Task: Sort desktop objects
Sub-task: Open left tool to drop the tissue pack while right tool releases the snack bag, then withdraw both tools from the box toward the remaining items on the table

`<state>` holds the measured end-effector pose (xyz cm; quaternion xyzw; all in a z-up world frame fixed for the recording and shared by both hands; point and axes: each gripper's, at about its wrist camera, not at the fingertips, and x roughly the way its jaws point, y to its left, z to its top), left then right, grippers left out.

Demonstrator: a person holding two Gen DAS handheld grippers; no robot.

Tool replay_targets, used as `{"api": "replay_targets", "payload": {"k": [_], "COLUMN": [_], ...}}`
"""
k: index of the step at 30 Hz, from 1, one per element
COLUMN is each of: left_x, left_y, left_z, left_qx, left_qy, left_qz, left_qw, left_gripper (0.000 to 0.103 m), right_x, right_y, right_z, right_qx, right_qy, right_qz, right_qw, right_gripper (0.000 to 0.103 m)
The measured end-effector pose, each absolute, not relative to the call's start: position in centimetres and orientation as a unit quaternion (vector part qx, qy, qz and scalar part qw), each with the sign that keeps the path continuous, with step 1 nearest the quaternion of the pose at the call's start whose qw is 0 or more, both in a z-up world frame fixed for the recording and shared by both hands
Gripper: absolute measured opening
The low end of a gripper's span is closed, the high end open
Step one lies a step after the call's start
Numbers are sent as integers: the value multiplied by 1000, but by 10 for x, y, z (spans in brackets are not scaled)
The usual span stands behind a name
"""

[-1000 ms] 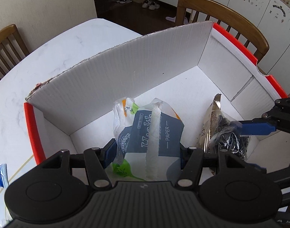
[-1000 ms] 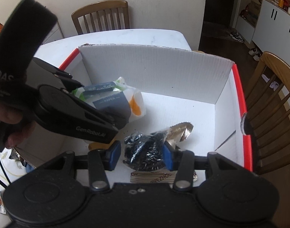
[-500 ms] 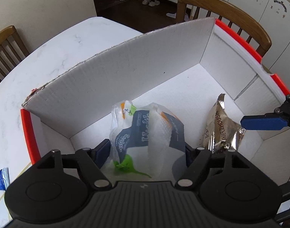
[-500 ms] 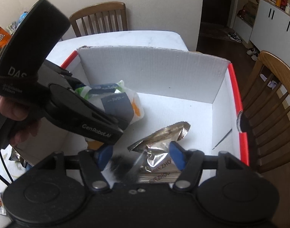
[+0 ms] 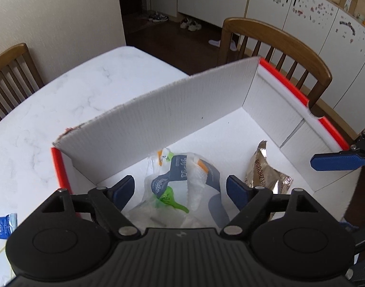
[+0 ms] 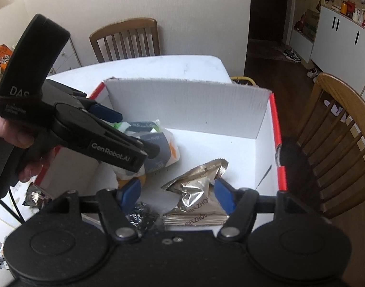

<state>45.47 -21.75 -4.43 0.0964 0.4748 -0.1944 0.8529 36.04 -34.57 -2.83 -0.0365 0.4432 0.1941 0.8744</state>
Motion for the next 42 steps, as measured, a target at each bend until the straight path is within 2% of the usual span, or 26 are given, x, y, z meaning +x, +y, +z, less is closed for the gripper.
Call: {"api": "replay_targets", "payload": {"k": [18, 24, 32, 39, 42], "left_x": [399, 375, 348, 329, 323], "left_y": [-203, -197, -176, -154, -144], "left_z": [8, 23, 37, 43, 45], "left_qx": [75, 81, 78, 72, 67], "left_qy": [414, 392, 373, 367, 366], "left_qz": [-225, -230, -225, -217, -214], "left_qw": [879, 887, 897, 902, 903], "left_gripper": [84, 85, 86, 89, 95], "right_x": [322, 305, 279, 260, 253], "right_y": [-339, -335, -323, -309, -301], "right_z": [11, 20, 28, 31, 31], "right_qx": [-37, -47, -55, -52, -50], "right_qy": [400, 386, 372, 365, 364], "right_qz": [200, 200, 203, 199, 195], "right_qw": [894, 900, 904, 908, 909], "right_gripper": [68, 75, 76, 78, 81]}}
